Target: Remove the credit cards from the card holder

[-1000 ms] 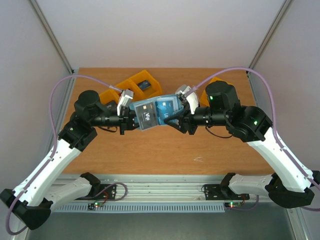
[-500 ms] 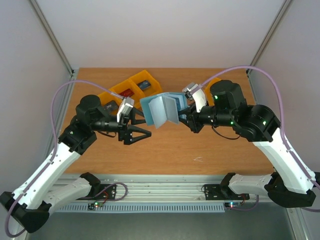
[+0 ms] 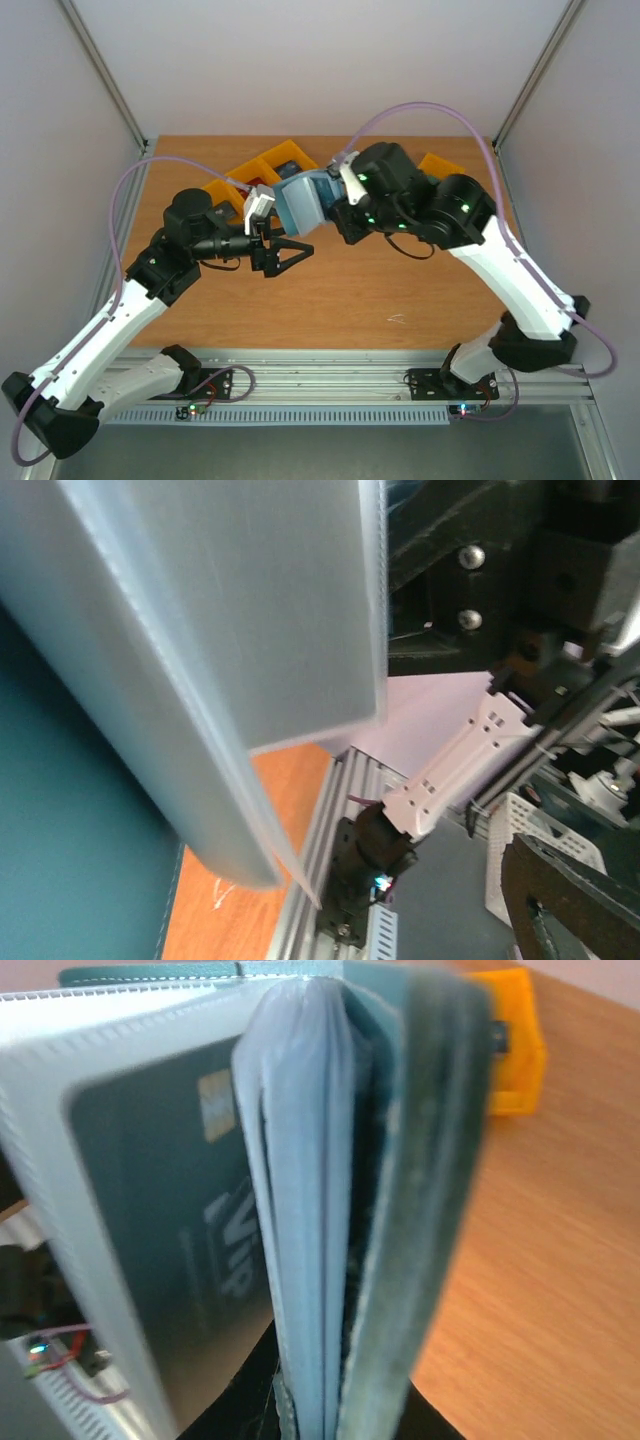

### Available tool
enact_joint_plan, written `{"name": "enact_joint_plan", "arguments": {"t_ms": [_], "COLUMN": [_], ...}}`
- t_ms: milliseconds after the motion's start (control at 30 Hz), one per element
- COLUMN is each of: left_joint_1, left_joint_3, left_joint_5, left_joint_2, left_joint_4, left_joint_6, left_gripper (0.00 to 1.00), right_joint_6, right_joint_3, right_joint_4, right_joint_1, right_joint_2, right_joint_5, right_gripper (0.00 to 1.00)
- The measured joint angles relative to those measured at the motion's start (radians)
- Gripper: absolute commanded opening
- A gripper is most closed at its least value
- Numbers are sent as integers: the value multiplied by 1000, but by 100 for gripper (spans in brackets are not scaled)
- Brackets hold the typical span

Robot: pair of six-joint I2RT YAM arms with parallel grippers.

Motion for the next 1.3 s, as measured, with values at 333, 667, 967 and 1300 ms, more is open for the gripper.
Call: {"name": "enact_joint_plan", "arguments": {"t_ms": [333,667,967,1300], "left_joint_1": [10,42,42,40], "left_joint_3": [-8,-36,-39,-39], "left_joint_5": [-140,-109,33,151], "left_joint_2": [1,0,0,-8], "left_joint_4": [-32,-6,82,143], "left_joint_6": [-42,-106,-126,-120], "left_gripper": [94,59,32,0], "right_joint_6": [16,-73,-131,-161], "right_joint_3": [214,12,-80,-153], "right_joint_4": [-209,-117,-15,35], "right_joint_1": [124,125,126,109], "right_joint_2": [195,-22,-138,-195], "right_joint_5": [274,175,-1,-53], "right_gripper": [1,1,1,41]}}
